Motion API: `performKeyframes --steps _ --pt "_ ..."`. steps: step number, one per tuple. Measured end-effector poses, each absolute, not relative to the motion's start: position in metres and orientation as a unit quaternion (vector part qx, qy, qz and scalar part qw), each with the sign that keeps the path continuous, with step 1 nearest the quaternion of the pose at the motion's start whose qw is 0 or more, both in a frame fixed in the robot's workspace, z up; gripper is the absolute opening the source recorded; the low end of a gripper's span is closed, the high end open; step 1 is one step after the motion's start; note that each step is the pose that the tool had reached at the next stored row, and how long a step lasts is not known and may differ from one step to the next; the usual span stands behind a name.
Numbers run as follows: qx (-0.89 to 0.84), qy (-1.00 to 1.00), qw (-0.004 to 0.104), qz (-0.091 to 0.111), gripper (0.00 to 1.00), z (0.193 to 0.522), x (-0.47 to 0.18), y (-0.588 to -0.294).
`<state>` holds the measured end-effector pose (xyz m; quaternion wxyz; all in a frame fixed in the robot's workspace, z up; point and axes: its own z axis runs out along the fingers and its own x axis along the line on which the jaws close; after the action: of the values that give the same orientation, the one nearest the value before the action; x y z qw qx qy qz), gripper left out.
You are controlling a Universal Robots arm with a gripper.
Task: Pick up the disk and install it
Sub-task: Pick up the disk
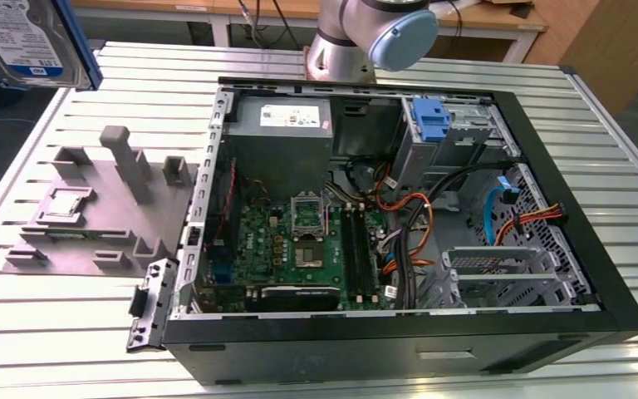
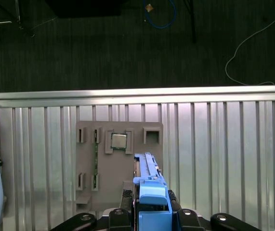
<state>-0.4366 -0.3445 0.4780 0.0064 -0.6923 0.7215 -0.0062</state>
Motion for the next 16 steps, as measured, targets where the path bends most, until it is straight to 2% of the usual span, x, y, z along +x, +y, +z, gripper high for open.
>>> performKeyframes --steps 16 --pt "-0.692 0.722 0.006 -0.006 0.36 0.4781 -0.4299 -0.3449"
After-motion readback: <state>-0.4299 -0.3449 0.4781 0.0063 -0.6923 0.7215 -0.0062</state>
